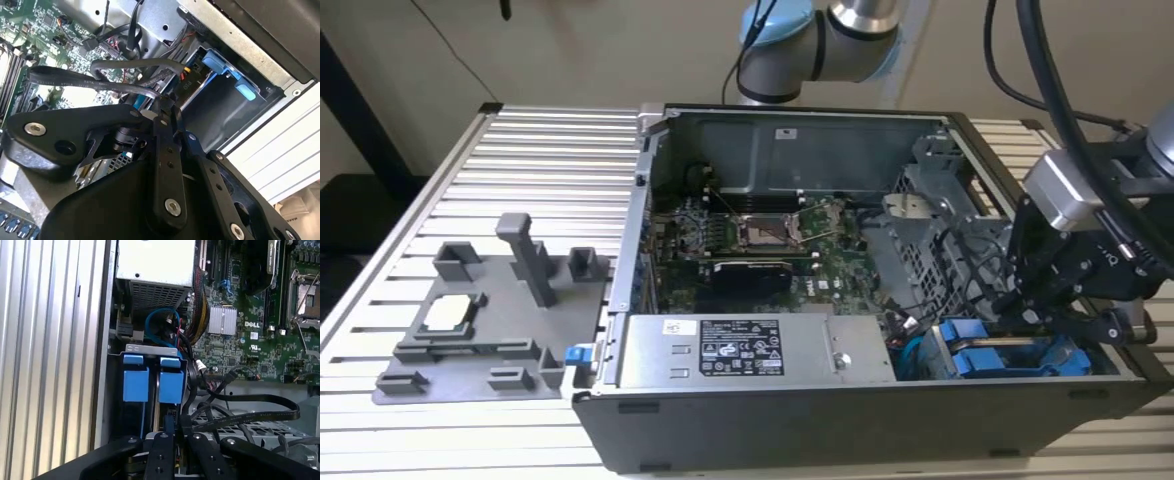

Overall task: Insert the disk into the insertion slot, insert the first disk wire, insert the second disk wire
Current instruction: 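Insert the second disk wire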

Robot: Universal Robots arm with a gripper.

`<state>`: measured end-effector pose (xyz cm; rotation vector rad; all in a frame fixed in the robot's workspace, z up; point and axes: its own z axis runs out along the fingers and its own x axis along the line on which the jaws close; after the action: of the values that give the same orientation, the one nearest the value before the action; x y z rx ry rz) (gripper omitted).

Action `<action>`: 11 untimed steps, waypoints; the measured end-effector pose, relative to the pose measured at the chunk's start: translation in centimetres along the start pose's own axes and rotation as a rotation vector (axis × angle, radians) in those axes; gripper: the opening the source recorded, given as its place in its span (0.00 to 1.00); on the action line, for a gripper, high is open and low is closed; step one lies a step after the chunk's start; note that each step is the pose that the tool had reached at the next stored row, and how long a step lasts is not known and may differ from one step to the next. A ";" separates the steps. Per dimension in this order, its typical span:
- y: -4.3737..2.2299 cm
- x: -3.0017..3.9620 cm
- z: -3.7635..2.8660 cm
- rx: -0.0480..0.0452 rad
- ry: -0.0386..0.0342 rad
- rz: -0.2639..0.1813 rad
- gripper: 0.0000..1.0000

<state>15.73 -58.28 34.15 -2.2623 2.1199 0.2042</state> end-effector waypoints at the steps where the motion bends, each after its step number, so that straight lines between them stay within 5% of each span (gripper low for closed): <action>1: -0.01 0.00 0.02 0.0003 -0.0001 0.003 0.16; 11: -0.05 0.00 0.22 0.0012 -0.0010 0.010 0.16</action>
<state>15.77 -58.25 33.93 -2.2514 2.1302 0.2042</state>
